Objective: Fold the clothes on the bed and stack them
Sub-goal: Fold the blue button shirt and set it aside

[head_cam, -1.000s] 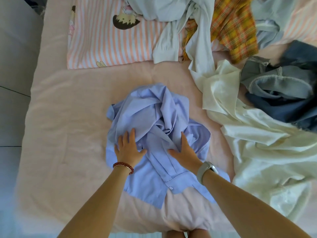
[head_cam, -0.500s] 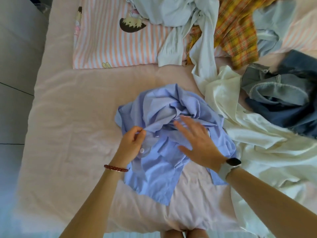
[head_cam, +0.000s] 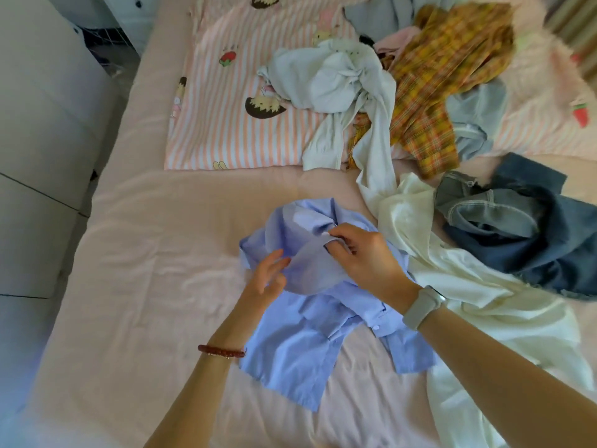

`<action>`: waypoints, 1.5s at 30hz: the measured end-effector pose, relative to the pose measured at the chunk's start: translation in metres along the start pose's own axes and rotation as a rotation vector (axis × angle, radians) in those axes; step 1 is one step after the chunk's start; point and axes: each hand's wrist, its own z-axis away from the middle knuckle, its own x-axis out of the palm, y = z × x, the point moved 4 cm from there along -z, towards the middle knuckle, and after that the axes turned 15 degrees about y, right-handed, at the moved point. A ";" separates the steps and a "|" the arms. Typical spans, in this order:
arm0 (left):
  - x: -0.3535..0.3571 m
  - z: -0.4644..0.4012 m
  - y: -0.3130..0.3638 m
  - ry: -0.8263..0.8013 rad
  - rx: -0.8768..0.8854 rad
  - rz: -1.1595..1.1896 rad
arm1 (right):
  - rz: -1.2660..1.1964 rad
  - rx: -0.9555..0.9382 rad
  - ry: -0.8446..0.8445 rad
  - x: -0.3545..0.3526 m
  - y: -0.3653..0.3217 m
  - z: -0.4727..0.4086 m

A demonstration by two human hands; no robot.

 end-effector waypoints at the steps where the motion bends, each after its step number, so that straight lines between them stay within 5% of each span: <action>1: 0.006 0.007 -0.005 -0.086 0.100 -0.130 | -0.022 0.059 0.013 -0.009 -0.005 -0.004; 3: 0.018 0.021 -0.004 -0.109 0.234 -0.304 | -0.075 0.128 0.053 -0.028 -0.019 -0.012; 6: 0.031 0.019 0.010 0.122 0.472 -0.362 | -0.132 0.125 0.061 -0.055 -0.045 -0.019; 9: 0.039 0.014 0.040 0.237 0.535 -0.309 | -0.192 0.107 0.107 -0.088 -0.064 -0.019; 14: 0.022 0.029 0.086 0.201 0.537 -0.272 | -0.131 0.035 0.288 -0.154 -0.060 -0.009; 20: 0.007 0.100 0.149 0.057 0.671 -0.358 | 0.009 0.104 -0.103 -0.169 -0.040 0.048; 28: 0.009 0.272 0.229 0.201 0.886 -0.287 | 0.172 -0.265 -0.074 -0.225 -0.121 0.163; 31: -0.002 0.331 0.258 0.283 0.936 -0.195 | 0.210 -0.470 0.087 -0.245 -0.157 0.191; 37: -0.039 0.415 0.300 0.349 1.120 -0.273 | -0.140 -0.661 0.420 -0.296 -0.228 0.220; 45: -0.075 0.437 0.273 0.281 1.007 -0.566 | -0.048 -0.695 0.617 -0.321 -0.287 0.258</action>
